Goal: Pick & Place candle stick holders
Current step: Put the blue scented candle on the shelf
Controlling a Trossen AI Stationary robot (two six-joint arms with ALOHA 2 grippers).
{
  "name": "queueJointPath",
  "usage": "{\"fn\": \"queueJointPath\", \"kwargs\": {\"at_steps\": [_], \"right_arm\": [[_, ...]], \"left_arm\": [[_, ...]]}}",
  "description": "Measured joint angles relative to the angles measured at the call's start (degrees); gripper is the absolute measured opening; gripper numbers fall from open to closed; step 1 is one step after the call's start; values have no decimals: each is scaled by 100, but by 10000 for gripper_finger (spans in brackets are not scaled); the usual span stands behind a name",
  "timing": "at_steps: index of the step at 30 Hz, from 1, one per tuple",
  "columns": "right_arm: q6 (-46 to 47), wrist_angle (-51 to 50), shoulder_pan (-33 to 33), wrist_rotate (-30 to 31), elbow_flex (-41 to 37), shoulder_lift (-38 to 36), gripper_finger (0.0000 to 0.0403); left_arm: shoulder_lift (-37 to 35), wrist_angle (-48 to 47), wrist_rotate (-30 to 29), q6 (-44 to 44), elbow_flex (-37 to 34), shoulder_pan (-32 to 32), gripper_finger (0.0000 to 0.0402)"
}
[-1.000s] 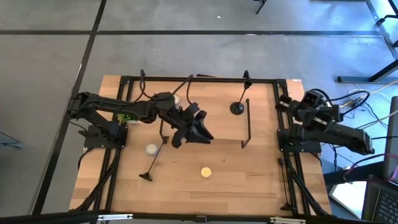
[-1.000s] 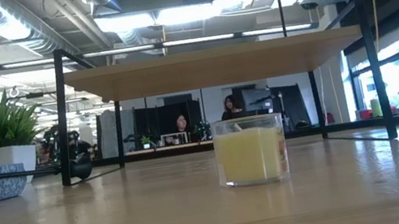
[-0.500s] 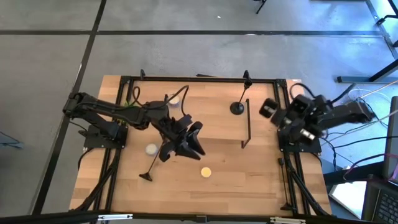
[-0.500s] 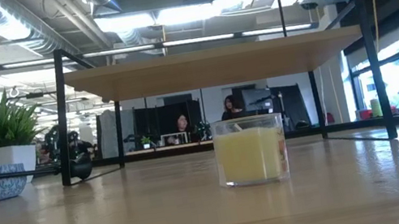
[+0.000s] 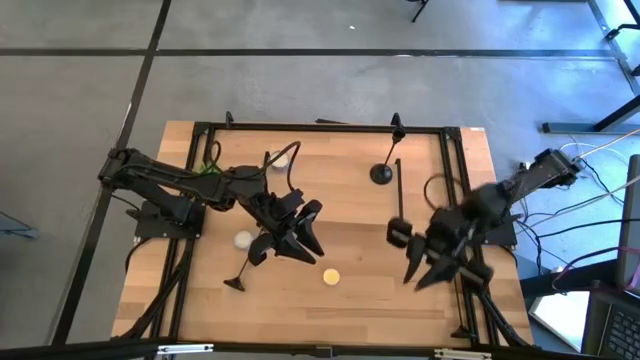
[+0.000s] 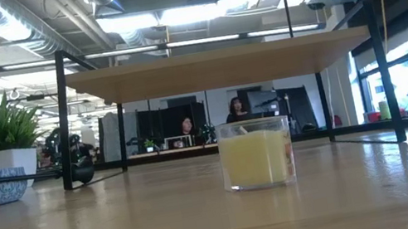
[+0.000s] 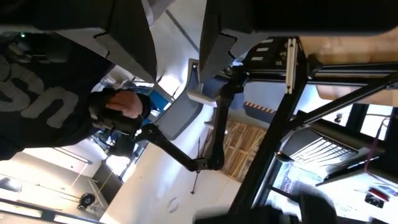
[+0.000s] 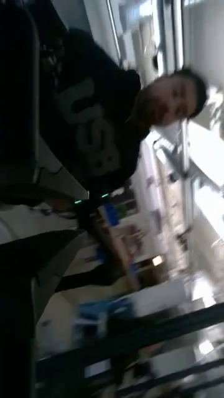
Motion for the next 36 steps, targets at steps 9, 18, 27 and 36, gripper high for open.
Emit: {"fn": "queueJointPath", "kwargs": {"at_steps": [9,18,27,36], "right_arm": [[1336,-2006,1050,2241,46,0,74],[2712,-3157,1299,2616,44,85,73],[3426,-3865,1309,2424,44,341,73],[3651,-4159,1309,2217,44,661,73]], "left_arm": [[-237,-311,-26,185,0,0,116],[-241,-1142,2,144,0,-77,116],[-241,-3092,-83,190,0,-291,116],[-239,-4241,-661,245,0,-839,116]]}}
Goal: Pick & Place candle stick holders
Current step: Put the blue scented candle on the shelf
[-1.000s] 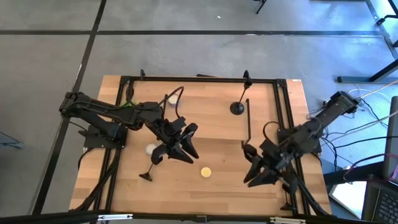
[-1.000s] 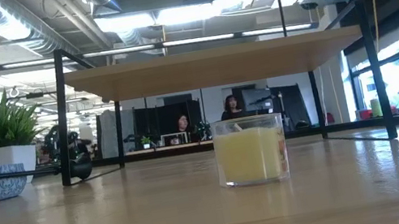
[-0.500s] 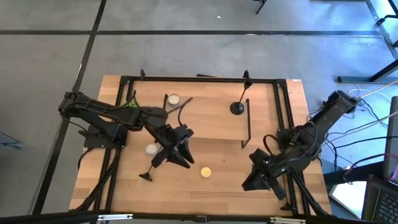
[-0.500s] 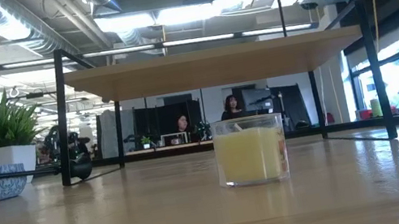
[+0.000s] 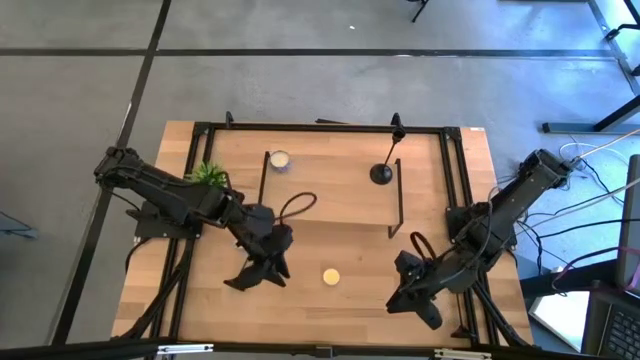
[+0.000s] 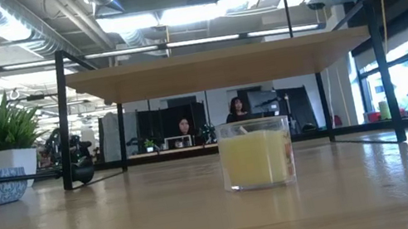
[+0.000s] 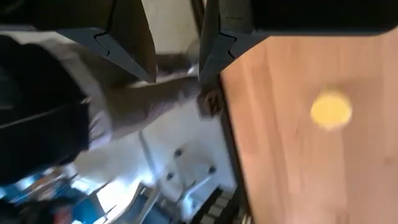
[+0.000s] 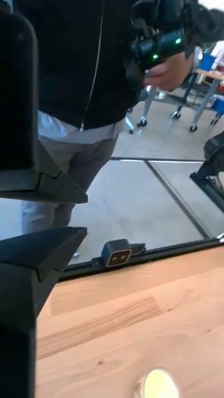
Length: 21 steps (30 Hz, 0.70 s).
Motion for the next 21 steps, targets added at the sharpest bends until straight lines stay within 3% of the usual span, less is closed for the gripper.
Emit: {"fn": "queueJointPath", "kwargs": {"at_steps": [8,17,21], "right_arm": [[59,-53,-2,-18,0,245,73],[159,-878,-2,69,-1,307,73],[75,-1115,-6,346,-2,307,73]], "left_arm": [[2,-1526,-492,-418,0,-297,116],[2,-3047,-1198,-1275,0,-727,116],[2,-3568,-1904,-1892,0,-937,116]]}}
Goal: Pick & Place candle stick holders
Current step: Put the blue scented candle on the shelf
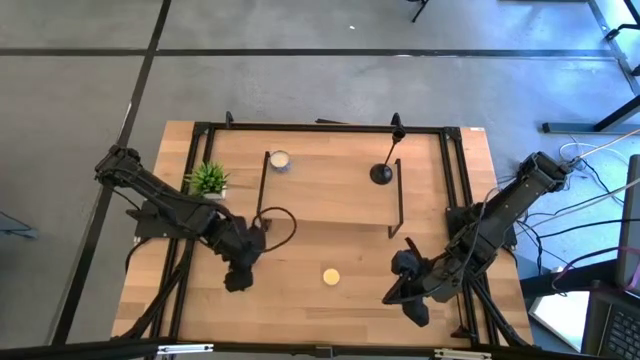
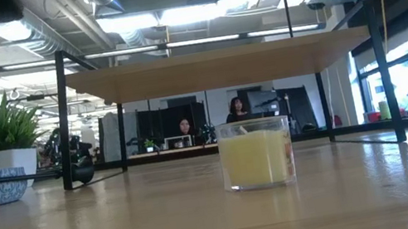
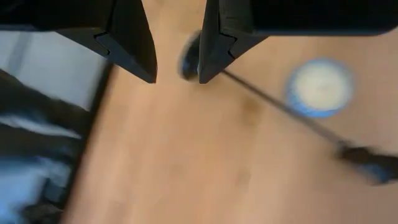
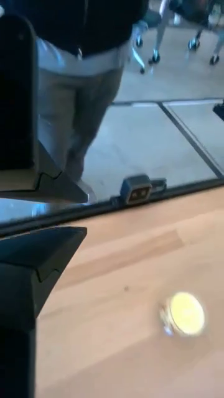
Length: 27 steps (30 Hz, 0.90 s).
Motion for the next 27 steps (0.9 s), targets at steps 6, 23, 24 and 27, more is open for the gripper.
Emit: {"fn": "queueJointPath", "kwargs": {"at_steps": [6,23,24,27], "right_arm": [[-13,-211,-95,50,0,0,73],[-994,-784,-182,-7,0,-2,73],[-1003,-817,-182,-5,0,-2,73],[-1065,-920,-182,126,0,-2,73]], "left_arm": [[0,-404,-1276,-1477,0,-98,116],[2,800,-1608,-2884,0,-51,116],[2,798,-1608,-2904,0,-63,116],[2,777,-1608,-2769,0,-62,116]]}}
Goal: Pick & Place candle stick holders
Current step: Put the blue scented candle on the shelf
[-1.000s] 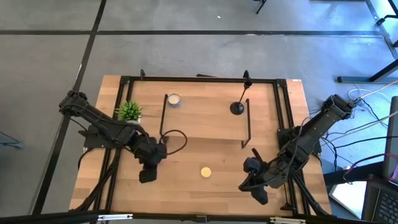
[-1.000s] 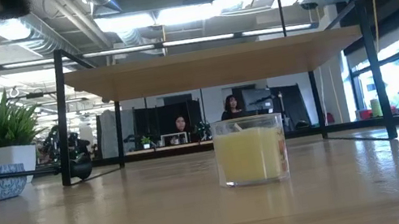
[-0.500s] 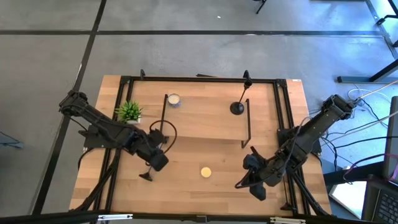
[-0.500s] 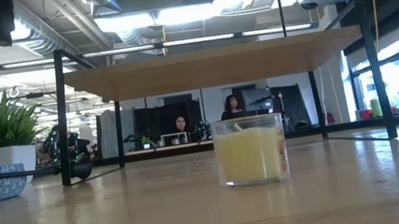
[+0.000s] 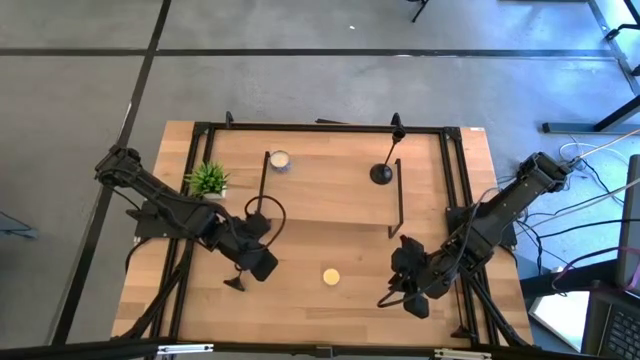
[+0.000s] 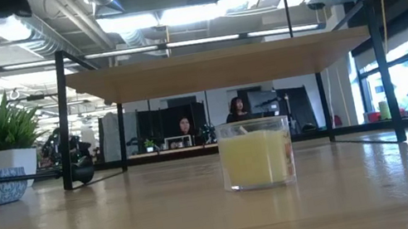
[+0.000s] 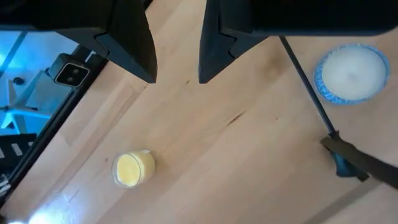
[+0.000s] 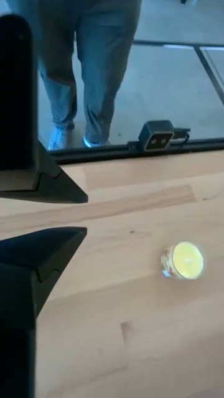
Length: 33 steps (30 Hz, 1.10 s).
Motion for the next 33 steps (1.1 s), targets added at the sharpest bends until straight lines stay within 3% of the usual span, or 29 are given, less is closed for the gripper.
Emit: {"fn": "queueJointPath", "kwargs": {"at_steps": [4,8,21,26,29,33], "right_arm": [[-15,0,-3,385,0,0,73],[-39,3,-69,508,0,0,73],[162,672,-389,524,0,-2,73],[174,809,-417,524,0,-2,73],[178,889,-417,524,0,-2,73],[178,926,-417,524,0,-2,73]], "left_arm": [[41,-52,-85,264,0,55,116],[145,-435,233,31,0,151,116],[215,-2661,804,-2442,-275,55,116],[-230,-1693,1125,-2761,-1279,35,116],[-612,-839,1009,-3154,-1946,22,116],[-1037,-384,814,-3673,-2513,22,116]]}}
